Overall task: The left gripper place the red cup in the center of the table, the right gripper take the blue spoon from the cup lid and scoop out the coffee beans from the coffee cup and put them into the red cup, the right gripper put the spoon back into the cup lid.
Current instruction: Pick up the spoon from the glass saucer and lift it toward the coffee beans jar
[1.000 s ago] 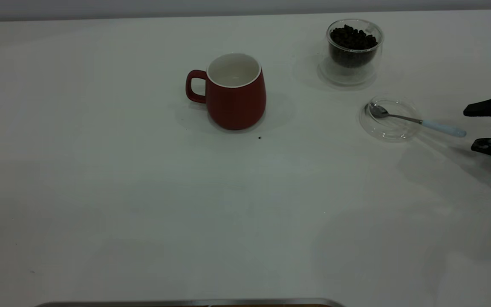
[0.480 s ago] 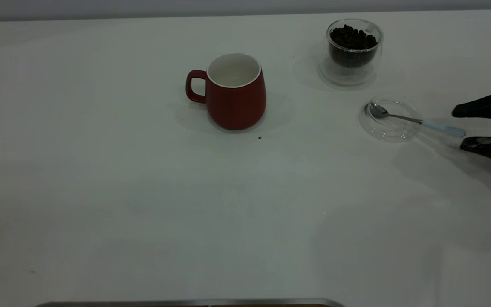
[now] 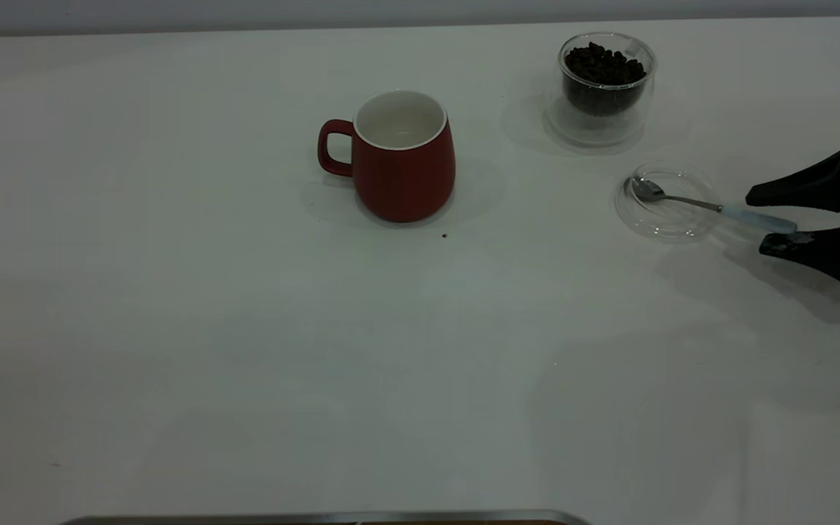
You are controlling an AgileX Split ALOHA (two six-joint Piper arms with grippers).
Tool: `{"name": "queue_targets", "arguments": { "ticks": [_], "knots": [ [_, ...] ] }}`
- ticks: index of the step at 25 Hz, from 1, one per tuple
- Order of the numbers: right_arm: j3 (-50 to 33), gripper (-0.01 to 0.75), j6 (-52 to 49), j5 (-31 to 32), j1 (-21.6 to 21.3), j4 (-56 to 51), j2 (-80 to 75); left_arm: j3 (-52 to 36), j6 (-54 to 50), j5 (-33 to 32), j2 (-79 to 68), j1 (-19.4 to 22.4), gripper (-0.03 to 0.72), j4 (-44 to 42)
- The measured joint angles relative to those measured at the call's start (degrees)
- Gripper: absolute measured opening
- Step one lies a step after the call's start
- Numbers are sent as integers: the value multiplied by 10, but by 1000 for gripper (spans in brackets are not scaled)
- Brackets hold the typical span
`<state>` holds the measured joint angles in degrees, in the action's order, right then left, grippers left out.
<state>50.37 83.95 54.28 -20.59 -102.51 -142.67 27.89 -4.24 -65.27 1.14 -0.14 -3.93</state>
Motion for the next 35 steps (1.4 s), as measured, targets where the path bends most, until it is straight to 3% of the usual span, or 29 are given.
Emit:
{"name": "queue_targets", "arguments": {
  "ticks": [14, 24, 35],
  "knots": [
    [0, 171, 7, -10, 0, 0, 0, 0, 0, 0, 0, 0, 587, 0],
    [-5, 123, 20, 3, -1, 10, 12, 0, 0, 0, 0, 0, 587, 0],
    [-98, 114, 61, -38, -28, 12, 140, 0, 0, 0, 0, 0, 587, 0]
  ]
}}
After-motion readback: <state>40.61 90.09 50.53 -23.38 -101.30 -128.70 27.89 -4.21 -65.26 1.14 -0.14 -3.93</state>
